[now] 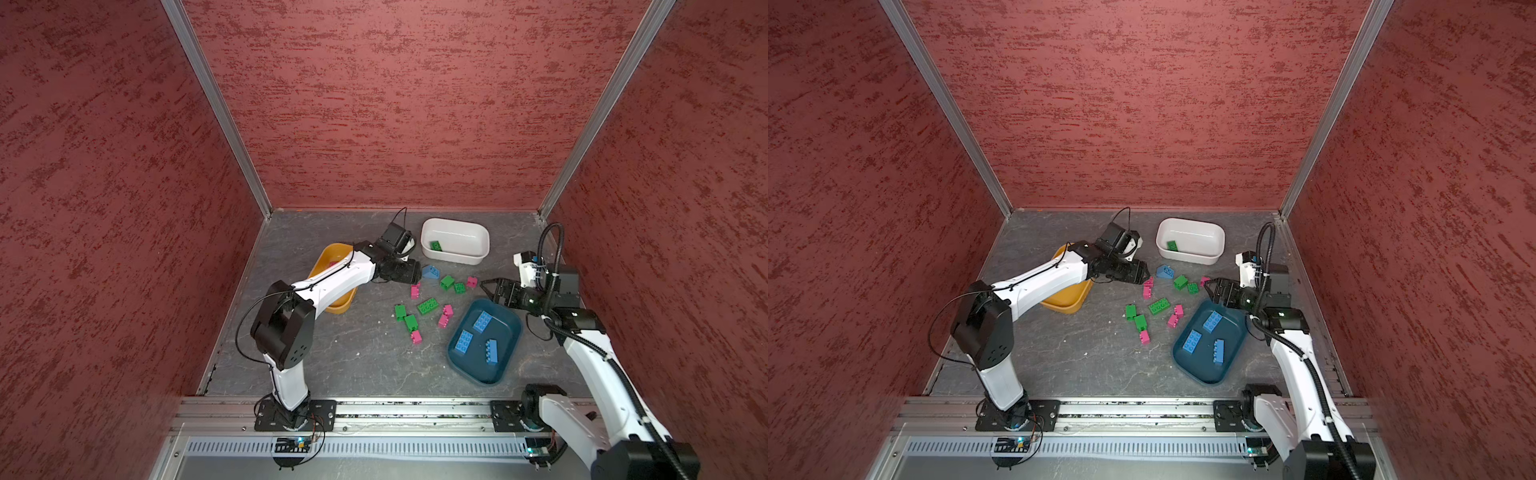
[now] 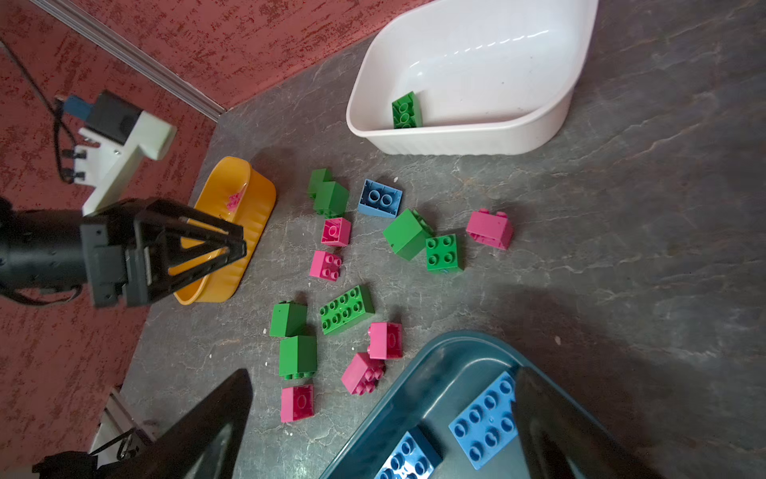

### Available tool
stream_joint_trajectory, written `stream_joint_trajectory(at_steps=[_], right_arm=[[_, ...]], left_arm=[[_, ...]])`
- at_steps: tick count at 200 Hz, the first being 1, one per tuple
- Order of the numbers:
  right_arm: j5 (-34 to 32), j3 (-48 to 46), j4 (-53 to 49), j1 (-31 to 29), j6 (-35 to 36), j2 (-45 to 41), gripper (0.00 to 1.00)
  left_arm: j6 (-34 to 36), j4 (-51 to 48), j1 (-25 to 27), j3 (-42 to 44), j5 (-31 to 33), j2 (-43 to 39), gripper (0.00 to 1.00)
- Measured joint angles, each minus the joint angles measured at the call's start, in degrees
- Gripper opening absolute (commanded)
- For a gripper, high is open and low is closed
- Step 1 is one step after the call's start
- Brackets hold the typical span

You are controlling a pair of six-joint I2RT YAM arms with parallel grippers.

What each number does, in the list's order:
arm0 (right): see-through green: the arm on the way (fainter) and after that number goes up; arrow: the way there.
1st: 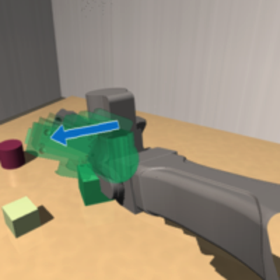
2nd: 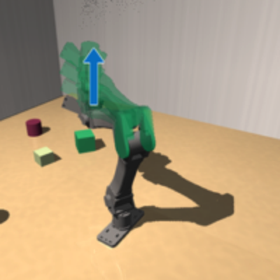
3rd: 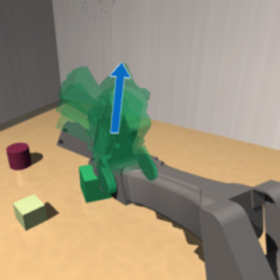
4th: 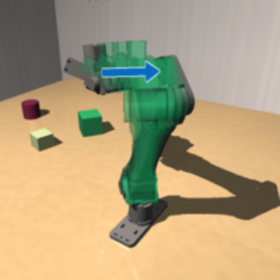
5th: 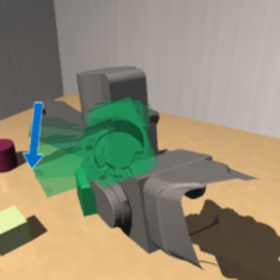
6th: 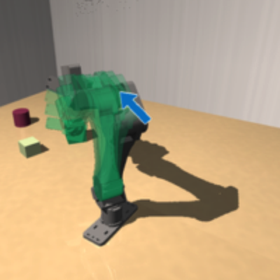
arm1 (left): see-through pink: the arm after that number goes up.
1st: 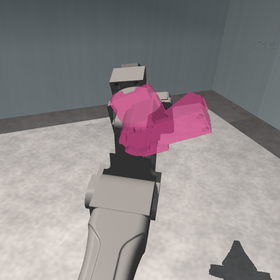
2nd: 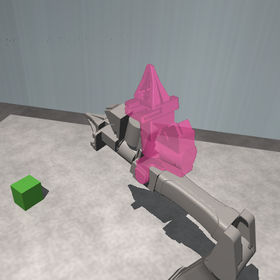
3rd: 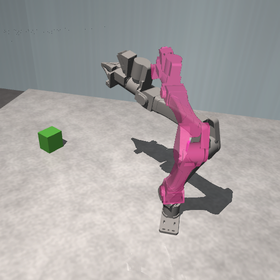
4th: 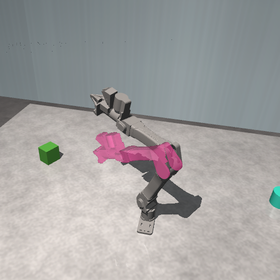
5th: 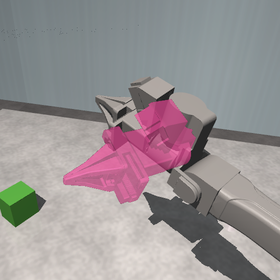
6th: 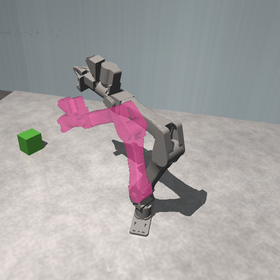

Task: Sort the legos into containers by color
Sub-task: 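Move the left gripper near the white tub and grasp a green brick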

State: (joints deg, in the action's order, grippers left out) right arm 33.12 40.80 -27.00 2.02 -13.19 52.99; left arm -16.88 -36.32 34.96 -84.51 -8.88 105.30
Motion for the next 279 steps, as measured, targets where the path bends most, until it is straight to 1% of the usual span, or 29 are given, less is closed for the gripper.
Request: stream_joint_trajectory(at_steps=[34, 62, 114, 206, 279], right_arm=[[0.33, 0.00, 0.90, -1.55, -0.55, 0.28, 0.99], [0.79, -0.04, 2.08, -2.99, -1.18, 0.33, 0.99], [0.94, -0.37, 3.19, -4.50, -1.42, 1.55, 0.99], [0.70, -0.37, 3.45, -5.09, -1.11, 3.30, 0.99], [0.07, -0.37, 3.39, -5.16, -0.22, 3.34, 0.99]], left_arm=[[-0.17, 0.85, -3.67, -5.60, 2.89, 7.65, 0.67], [-0.17, 1.68, -4.94, -10.21, 5.53, 12.90, 0.65], [0.79, 2.58, -6.43, -14.05, 8.00, 18.99, 0.63], [4.92, 1.53, -6.12, -19.04, 11.02, 25.35, 0.58], [7.50, 0.17, -4.50, -19.15, 13.90, 26.40, 0.46]])
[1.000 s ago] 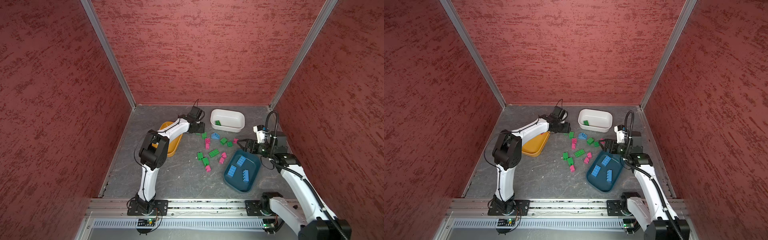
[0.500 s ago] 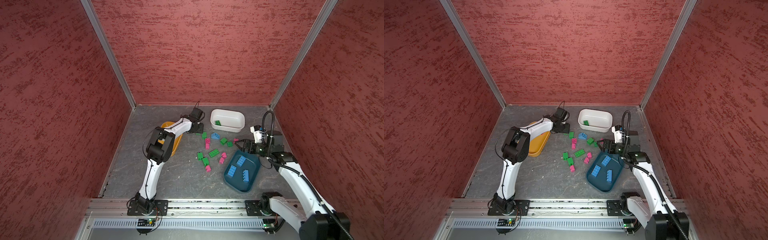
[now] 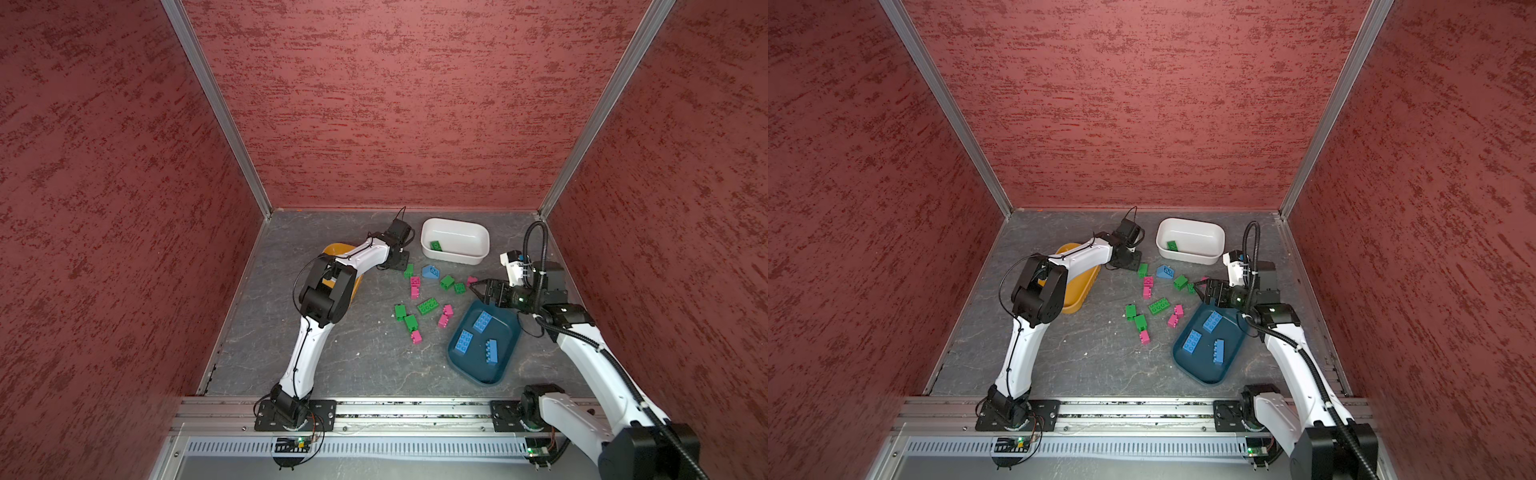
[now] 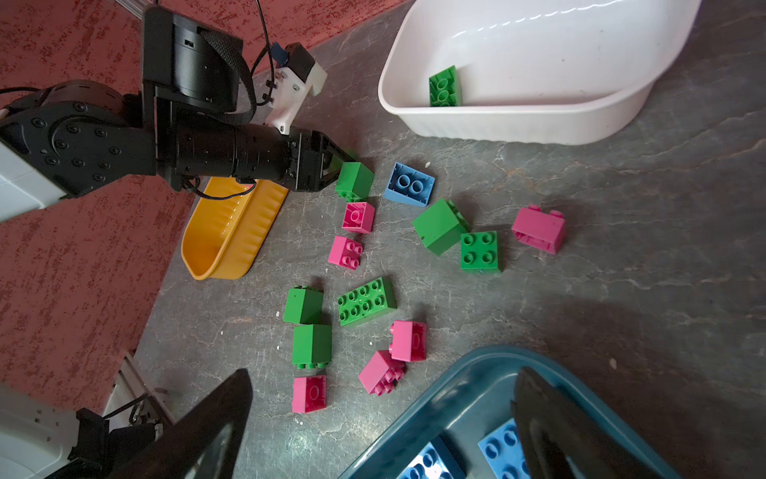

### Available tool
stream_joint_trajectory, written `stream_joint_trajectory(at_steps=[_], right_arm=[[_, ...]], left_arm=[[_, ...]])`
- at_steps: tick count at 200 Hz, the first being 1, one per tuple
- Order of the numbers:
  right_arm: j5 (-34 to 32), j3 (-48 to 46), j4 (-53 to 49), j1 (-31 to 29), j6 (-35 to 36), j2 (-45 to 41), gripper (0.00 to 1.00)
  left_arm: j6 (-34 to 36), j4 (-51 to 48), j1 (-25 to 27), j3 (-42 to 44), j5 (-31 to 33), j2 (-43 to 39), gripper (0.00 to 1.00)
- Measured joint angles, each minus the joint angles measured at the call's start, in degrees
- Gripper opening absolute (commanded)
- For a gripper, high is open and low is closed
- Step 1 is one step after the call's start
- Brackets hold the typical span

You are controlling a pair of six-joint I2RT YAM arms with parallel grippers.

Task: Sort the legos into containers by color
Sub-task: 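Move the left gripper near the white tub and grasp a green brick, then carry the green brick into the white tub and release it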

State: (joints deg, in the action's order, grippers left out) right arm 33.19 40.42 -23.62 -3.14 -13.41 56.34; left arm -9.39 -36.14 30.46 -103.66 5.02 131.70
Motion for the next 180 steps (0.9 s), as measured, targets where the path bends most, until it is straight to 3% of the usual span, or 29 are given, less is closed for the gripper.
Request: stream_joint_trajectory(at_steps=[32, 77, 135, 180], right_arm=[[-0.13, 0.00, -0.13, 0.00, 0.24, -0.02, 0.99], [-0.50, 0.00, -0.22, 0.00, 0.35, -0.02, 0.99], [-2.82, 0.00, -0.26, -0.04, 0.35, -0.50, 0.99], [-5.64, 0.09, -0.17, -0.04, 0.31, -0.66, 0.99]], left_arm=[[0.55, -0.50, 0.07, -1.05, 0.22, 0.85, 0.45], [1.44, -0.72, 0.09, -1.88, 1.09, 1.40, 0.29], [1.75, -2.56, 0.61, -1.86, 0.37, -0.83, 0.29], [1.27, -2.10, 1.33, -5.01, -5.01, -6.23, 0.30]])
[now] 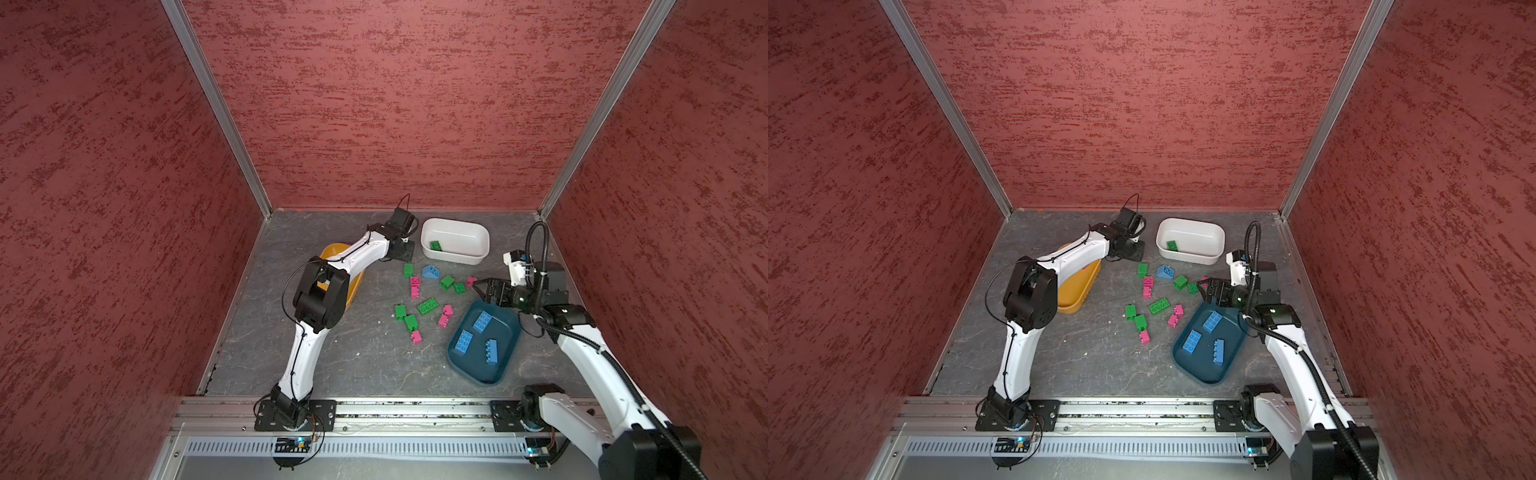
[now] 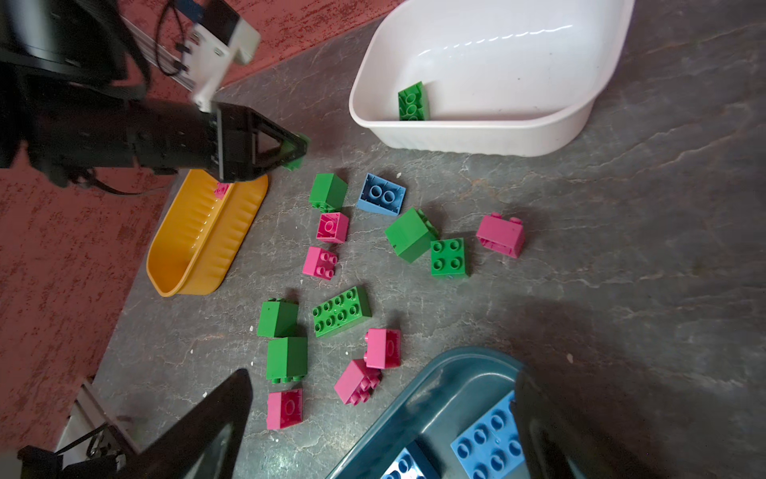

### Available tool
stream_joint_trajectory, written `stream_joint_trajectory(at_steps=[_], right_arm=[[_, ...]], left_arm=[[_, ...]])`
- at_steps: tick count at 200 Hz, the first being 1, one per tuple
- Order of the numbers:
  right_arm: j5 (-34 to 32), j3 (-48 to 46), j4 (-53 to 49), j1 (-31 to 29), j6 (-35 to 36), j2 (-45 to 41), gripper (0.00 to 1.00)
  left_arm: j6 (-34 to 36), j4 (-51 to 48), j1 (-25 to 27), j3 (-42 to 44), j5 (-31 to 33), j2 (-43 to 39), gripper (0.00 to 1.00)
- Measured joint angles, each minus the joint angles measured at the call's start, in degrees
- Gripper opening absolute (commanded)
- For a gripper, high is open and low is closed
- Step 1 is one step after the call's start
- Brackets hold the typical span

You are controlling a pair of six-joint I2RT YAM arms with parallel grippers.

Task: Sort the legos into containers by color
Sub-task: 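Carry the green brick into the white tub and release it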

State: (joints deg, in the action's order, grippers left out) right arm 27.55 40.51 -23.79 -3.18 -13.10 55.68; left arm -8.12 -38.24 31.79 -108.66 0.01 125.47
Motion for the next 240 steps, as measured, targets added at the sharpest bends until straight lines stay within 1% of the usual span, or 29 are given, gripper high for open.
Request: stream_joint_trajectory(at_steps=[49, 86, 110, 119, 137, 150, 167, 196, 217, 240], right_arm=[[-2.01, 1.53, 0.50, 0.00, -0.07, 0.04, 0.99], [-2.64, 2.08, 1.29, 0.00, -0.07, 0.04, 0.99], [-2.78, 2.08, 1.53, 0.00, -0.09, 0.15, 0.99], [-2.78, 2.08, 1.60, 0.00, -0.07, 0.24, 0.99], [-2.78, 2.08, 1.64, 0.00, -0.07, 0.48, 0.99], [-2.78, 2.08, 1.64, 0.00, -0.04, 0.70, 0.99], [-2.73, 2.08, 1.64, 0.00, -0.02, 0.79, 0.99], [-2.21, 2.08, 1.81, 0.00, -0.04, 0.83, 0.99], [-1.18, 2.08, 2.38, 0.00, -0.04, 1.14, 0.99], [0.44, 2.08, 2.99, 0.00, -0.07, 1.95, 0.99]], left_arm=[[-1.14, 5.01, 0.87, -7.98, -6.88, 1.73, 0.30], [-2.40, 8.55, 1.44, -14.88, -10.29, 8.31, 0.30], [-2.80, 10.03, 1.55, -17.79, -10.91, 12.50, 0.31], [-3.02, 10.47, 1.55, -18.86, -11.04, 14.03, 0.34], [-3.45, 10.99, 1.55, -20.68, -11.43, 16.06, 0.48], [-3.76, 11.15, 1.64, -21.64, -11.56, 16.74, 0.54], [-3.91, 10.95, 1.66, -22.18, -11.54, 16.68, 0.63], [-3.87, 8.72, 1.66, -21.88, -11.32, 15.10, 0.64], [-3.82, 6.32, 1.66, -17.59, -10.01, 10.75, 0.65], [-3.89, 4.28, 1.81, -10.60, -7.26, 4.11, 0.67]])
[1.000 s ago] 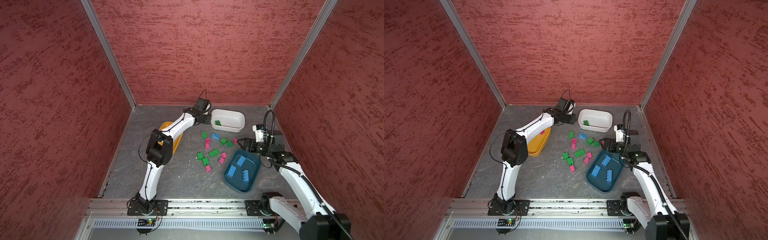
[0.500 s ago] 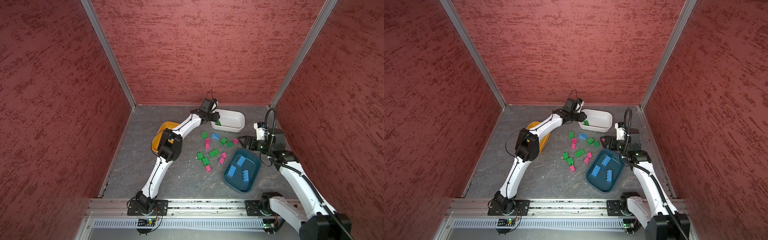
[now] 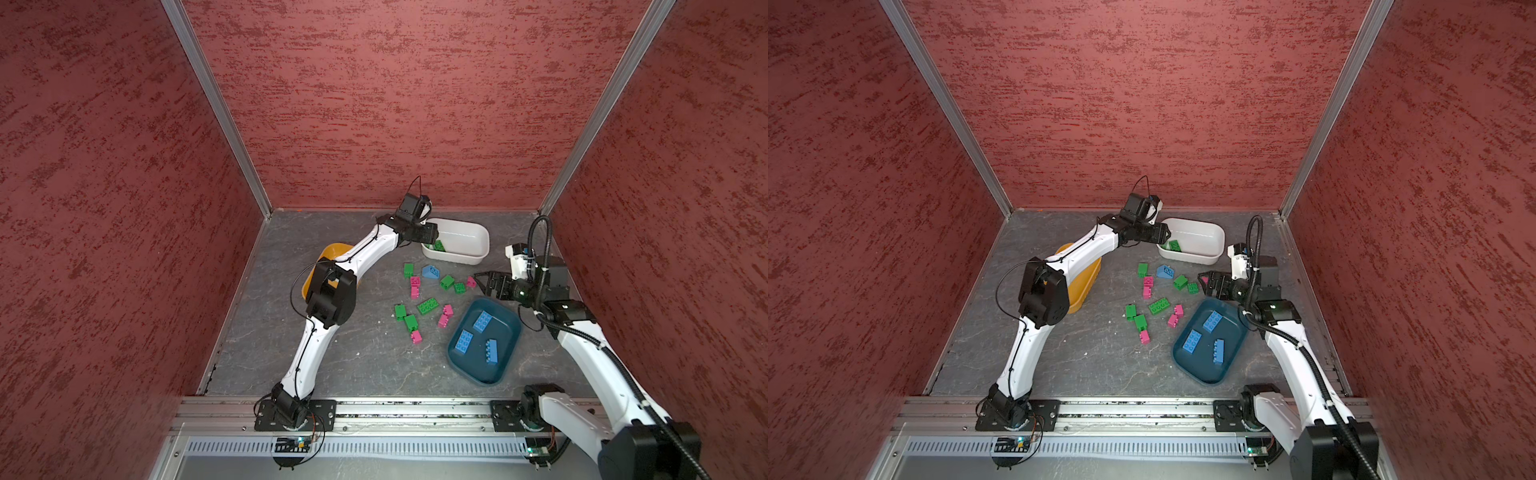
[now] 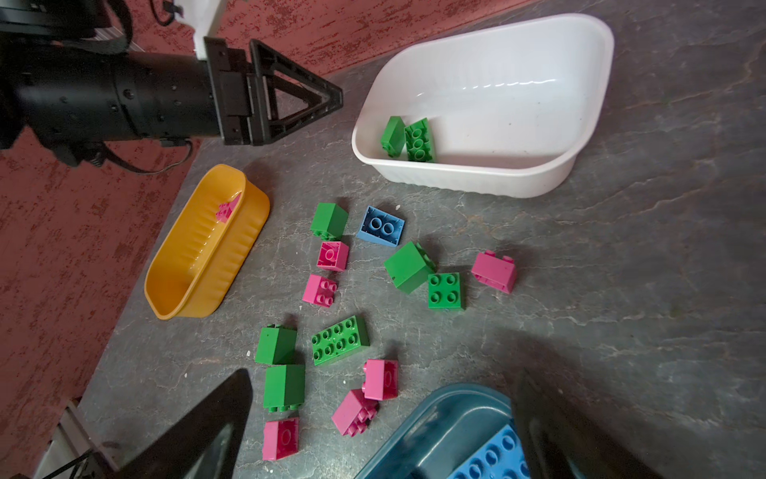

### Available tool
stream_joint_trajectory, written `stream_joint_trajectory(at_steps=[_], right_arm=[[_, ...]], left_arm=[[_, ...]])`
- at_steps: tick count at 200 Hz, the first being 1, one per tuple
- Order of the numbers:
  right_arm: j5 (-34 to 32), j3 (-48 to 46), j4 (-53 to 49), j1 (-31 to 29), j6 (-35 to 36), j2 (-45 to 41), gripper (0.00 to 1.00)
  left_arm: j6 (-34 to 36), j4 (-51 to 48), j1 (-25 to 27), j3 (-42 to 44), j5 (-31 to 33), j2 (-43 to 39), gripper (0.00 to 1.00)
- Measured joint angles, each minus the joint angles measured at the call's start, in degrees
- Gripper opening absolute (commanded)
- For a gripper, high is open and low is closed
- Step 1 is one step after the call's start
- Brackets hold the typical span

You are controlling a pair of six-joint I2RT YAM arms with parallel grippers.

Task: Sort the legos into containers by color
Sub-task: 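Carry the green brick into the white tub and release it, then lower the left gripper onto another green brick and grasp it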

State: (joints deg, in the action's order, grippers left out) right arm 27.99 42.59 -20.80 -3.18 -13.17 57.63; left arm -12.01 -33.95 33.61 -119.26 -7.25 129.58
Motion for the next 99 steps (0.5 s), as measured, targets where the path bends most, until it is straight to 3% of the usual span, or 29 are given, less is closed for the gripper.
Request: stream_joint_trajectory(at_steps=[39, 99], right_arm=[[1.97, -0.55, 0.61, 0.00, 0.02, 0.66, 0.99], [3.10, -2.05, 1.16, 0.00, 0.04, 0.90, 0.99]], left_arm=[[-0.61, -1.84, 1.16, 10.45, 4.90, -7.85, 0.68], [-2.80, -2.51, 2.49, 20.83, 9.25, -8.68, 0.65]])
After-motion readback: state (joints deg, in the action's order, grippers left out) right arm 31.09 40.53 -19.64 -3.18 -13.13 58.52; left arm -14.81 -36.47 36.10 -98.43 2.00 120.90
